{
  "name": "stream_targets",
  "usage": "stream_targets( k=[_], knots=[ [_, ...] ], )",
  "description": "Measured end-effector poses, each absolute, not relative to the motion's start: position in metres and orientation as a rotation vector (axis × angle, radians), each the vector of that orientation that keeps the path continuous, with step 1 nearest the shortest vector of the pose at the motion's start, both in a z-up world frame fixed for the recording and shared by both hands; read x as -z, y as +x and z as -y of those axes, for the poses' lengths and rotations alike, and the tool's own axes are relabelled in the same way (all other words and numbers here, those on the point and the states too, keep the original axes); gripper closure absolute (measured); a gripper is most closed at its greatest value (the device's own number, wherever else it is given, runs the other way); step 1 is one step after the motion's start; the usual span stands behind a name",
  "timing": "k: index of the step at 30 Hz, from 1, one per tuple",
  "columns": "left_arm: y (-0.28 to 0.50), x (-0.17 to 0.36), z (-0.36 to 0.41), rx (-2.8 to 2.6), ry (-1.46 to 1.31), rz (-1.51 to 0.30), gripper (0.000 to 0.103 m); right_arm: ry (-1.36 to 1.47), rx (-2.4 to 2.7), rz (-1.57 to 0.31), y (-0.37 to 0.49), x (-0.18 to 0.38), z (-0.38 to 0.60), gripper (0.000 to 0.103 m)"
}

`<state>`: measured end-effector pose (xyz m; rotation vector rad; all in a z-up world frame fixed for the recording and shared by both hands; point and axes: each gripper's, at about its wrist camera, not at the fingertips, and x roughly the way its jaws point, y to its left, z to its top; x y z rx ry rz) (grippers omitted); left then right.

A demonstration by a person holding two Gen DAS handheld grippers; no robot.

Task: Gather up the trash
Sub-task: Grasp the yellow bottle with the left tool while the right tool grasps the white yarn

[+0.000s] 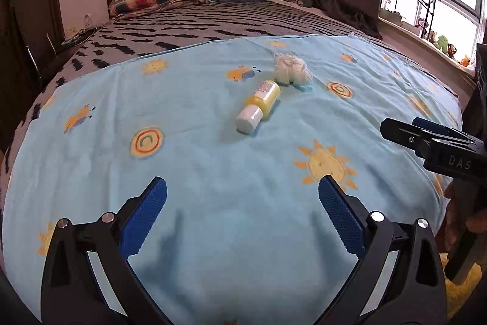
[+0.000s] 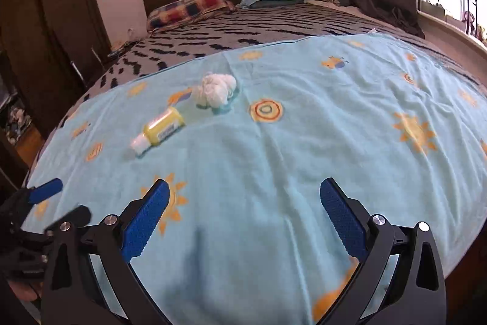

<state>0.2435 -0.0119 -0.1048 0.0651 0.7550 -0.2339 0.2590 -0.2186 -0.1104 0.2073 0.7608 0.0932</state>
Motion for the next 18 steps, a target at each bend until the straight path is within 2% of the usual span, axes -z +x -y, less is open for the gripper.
stream_targets(
  k=[7, 9, 11, 13, 15, 17, 18],
  knots=[
    [0.314, 0.117, 0.036, 0.288, 0.068, -0.836, 0.009, 0.225, -0.029, -0.785, 0.312, 0.105, 0.225, 0.004],
    [0.330, 0.122, 0.041, 0.278, 0.077, -0.853, 0.013, 0.220, -0.017, -0.787, 0.324, 0.104, 0.227, 0.004],
    [0.344, 0.126, 0.044, 0.275, 0.071, -0.875, 0.022, 0.224, -0.008, -0.798, 0.334, 0.105, 0.230, 0.004],
    [0.358, 0.132, 0.047, 0.281, 0.061, -0.905, 0.036, 0.237, -0.002, -0.810, 0.341, 0.107, 0.233, 0.004],
    [0.366, 0.133, 0.049, 0.276, 0.057, -0.905, 0.040, 0.247, 0.006, -0.818, 0.347, 0.110, 0.236, 0.004],
    [0.370, 0.131, 0.051, 0.288, 0.056, -0.902, 0.052, 0.247, 0.008, -0.819, 0.351, 0.113, 0.235, 0.004],
    [0.371, 0.130, 0.051, 0.298, 0.062, -0.902, 0.068, 0.247, 0.005, -0.821, 0.352, 0.114, 0.233, 0.004]
  ],
)
